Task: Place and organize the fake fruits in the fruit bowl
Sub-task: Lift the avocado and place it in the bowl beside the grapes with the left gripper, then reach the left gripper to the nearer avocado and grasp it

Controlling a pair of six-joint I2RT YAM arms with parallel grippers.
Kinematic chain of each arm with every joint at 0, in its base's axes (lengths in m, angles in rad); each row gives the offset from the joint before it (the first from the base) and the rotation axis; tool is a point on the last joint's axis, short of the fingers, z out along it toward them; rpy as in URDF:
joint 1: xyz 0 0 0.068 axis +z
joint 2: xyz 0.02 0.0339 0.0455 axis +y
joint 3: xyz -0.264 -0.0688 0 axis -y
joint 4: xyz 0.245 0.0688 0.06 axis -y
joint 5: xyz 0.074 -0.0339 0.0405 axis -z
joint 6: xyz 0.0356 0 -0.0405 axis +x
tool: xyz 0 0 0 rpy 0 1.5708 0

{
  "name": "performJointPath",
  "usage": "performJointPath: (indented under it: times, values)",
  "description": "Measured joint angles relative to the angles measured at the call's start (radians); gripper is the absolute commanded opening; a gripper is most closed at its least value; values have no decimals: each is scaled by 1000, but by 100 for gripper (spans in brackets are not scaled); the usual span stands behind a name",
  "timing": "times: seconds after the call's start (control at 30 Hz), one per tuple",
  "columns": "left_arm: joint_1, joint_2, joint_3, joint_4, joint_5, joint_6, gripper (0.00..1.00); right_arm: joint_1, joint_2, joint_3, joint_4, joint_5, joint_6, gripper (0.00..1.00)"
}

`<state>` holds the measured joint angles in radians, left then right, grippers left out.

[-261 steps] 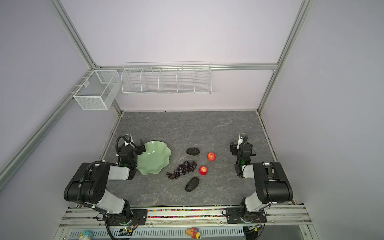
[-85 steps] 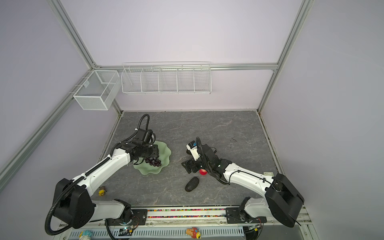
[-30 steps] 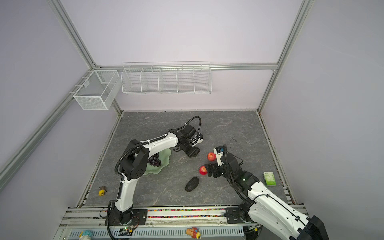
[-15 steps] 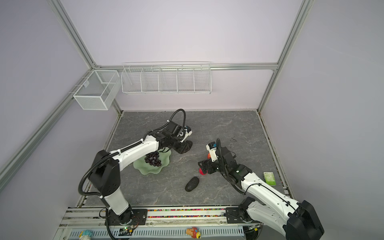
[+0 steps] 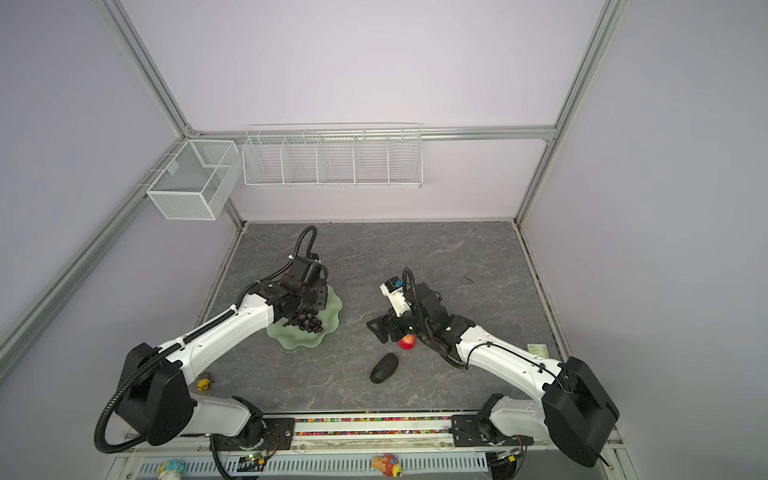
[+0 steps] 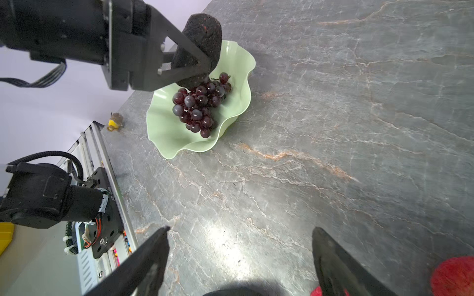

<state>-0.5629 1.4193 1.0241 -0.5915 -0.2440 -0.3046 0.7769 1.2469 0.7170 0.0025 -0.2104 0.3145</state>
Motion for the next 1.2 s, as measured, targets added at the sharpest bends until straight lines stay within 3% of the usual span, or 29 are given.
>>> performJointPath:
  times: [0.37, 0.8, 1.0, 1.2]
  values:
    - [0, 158, 0, -16, 47, -47, 44, 10, -19, 0, 3, 12, 0, 88]
    - [0, 157, 0, -4, 58, -57, 60, 10, -24, -1, 2, 25, 0, 88]
    - [0, 141, -3, 6, 58, -56, 61, 10, -24, 0, 2, 31, 0, 88]
    - [-1, 33, -23, 24, 96, -43, 60, 10, -40, -11, -5, 42, 4, 88]
